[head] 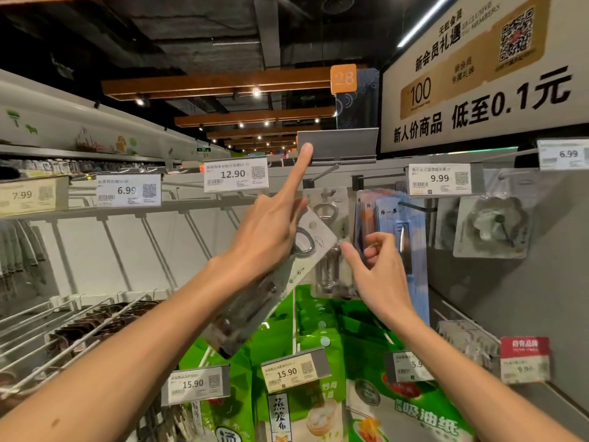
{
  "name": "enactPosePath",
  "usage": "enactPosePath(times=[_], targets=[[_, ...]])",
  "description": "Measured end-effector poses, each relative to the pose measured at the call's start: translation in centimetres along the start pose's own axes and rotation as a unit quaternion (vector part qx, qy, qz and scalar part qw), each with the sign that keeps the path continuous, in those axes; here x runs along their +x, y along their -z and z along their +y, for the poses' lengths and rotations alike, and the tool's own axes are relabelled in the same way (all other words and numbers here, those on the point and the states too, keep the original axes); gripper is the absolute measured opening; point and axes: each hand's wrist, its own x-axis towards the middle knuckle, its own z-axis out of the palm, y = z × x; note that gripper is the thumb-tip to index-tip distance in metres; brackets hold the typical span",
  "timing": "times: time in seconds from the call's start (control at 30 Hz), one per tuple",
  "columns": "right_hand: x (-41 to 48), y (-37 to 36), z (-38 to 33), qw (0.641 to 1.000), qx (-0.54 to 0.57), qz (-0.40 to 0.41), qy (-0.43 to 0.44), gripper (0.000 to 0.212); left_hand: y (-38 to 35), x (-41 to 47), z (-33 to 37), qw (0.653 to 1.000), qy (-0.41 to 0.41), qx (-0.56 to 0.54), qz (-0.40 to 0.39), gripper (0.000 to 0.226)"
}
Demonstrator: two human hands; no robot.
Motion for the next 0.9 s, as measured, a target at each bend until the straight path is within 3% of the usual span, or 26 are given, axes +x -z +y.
enactPosePath(times=[0.07, 0.2, 0.3, 0.57, 0.9], targets=[[-2.3, 0.3, -1.3, 0.996, 0.087, -0.027, 0.008, 0.047, -0.8, 0.0, 0.1, 0.999, 0.006, -0.033, 0.021, 0.075], [-5.3, -0.2, -3.0, 0.956, 0.226, -0.188, 0.001, 0.089, -2.6, 0.3, 1.2, 0.988, 0.042, -0.119, 0.087, 0.063], [-5.2, -0.1, -3.2, 0.96, 0.225, -0.165, 0.032, 0.104, -3.4, 0.5, 1.7, 0.974, 0.063, -0.172, 0.136, 0.054], [-2.8, 1.8, -3.4, 0.965, 0.187, -0.173, 0.054, 0.099, -3.2, 1.8, 1.6, 0.978, 0.06, -0.124, 0.157, 0.053], [-1.7, 1.6, -1.9, 0.972, 0.159, -0.164, 0.055, 0.096, -1.9, 0.3, 0.7, 0.998, 0.041, -0.008, 0.051, 0.097]])
